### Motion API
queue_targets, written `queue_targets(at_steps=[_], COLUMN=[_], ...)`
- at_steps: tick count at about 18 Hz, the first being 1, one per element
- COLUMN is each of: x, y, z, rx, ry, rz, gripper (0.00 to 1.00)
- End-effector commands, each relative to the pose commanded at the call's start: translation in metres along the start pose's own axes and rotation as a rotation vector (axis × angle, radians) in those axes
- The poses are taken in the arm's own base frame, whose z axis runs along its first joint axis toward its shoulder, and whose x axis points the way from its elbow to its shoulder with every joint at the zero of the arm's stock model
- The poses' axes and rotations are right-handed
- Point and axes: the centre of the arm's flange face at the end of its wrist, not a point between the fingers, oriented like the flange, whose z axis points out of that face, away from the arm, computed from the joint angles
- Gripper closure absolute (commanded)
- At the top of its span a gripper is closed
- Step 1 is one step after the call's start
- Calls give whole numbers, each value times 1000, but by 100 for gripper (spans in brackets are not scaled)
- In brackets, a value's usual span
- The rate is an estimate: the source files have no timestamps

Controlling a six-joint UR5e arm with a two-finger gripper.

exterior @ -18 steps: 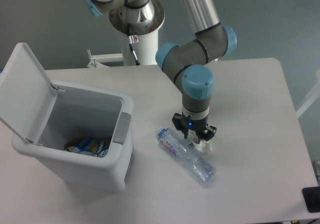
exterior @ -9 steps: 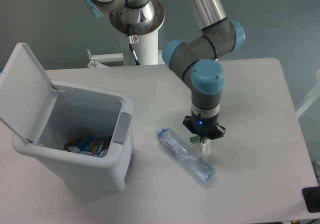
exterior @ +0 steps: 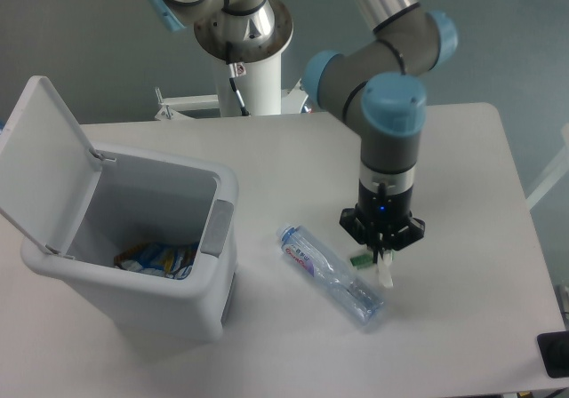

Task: Place the trash in the trash can
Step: 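Lower the gripper and close it on the white-and-green wrapper, then lift the wrapper and carry it over the grey bin, then release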

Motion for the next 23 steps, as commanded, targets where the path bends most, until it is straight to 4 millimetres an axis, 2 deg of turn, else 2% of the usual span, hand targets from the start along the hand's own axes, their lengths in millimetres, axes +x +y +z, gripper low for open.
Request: queue_targets(at_steps=[3,5,7,8,11,14,19,21,22,23], x=[11,24,37,50,72,109,193,219,228,234], y=[-14,-31,-46,-54,-64,-64,-54,-43,-38,-35], z=[-8,-43,-66,-81,-115,-128,-145,-147,-148,-146], rx=[55,125,189,221,287,309,303,292,289,288], ry=[46,58,104,129,178,238,300,323,333,346], rz=[0,-40,-84,-94,-101,-72,10,31,39,51], gripper=[100,100,100,100,100,100,100,94,76,50])
